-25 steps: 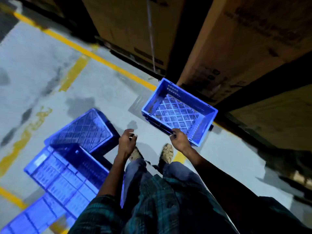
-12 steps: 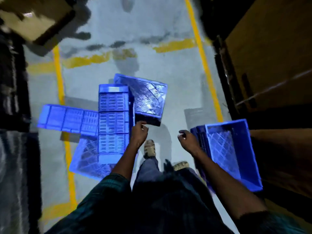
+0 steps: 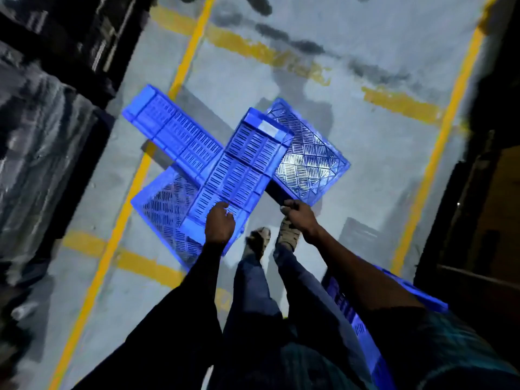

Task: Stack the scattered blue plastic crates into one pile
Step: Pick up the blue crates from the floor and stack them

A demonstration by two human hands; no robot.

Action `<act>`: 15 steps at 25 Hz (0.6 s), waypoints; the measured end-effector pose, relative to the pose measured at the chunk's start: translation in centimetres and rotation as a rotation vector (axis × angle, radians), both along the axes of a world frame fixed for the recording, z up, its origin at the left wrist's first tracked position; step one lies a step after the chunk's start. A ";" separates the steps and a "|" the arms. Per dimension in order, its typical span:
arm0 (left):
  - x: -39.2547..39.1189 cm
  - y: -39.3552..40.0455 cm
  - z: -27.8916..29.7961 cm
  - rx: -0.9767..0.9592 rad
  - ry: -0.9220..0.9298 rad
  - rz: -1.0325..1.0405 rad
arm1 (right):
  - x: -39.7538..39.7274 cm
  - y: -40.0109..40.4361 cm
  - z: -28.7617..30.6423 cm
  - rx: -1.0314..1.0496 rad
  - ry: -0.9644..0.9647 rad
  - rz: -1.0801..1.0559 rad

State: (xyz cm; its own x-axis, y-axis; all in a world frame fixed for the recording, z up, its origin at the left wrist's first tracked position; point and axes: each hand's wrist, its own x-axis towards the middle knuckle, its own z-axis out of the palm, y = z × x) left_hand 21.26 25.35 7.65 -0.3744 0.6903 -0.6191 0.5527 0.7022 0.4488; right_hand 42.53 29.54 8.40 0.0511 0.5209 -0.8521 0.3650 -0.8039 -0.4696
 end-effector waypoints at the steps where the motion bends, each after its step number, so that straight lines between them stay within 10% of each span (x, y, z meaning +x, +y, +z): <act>1: 0.1 -0.5 -0.8 0.016 0.020 -0.002 | -0.7 0.9 -1.1 -0.027 0.015 -0.001; 15: -1.6 -2.7 -10.6 0.035 0.216 0.099 | -9.8 6.3 -12.5 -0.238 0.212 -0.392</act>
State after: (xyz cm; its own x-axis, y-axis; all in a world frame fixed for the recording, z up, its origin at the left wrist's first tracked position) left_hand 19.67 22.60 -2.92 -0.5622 0.6636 -0.4935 0.5680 0.7436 0.3527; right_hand 32.69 35.88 -4.09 0.0171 0.2876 -0.9576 -0.0688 -0.9551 -0.2881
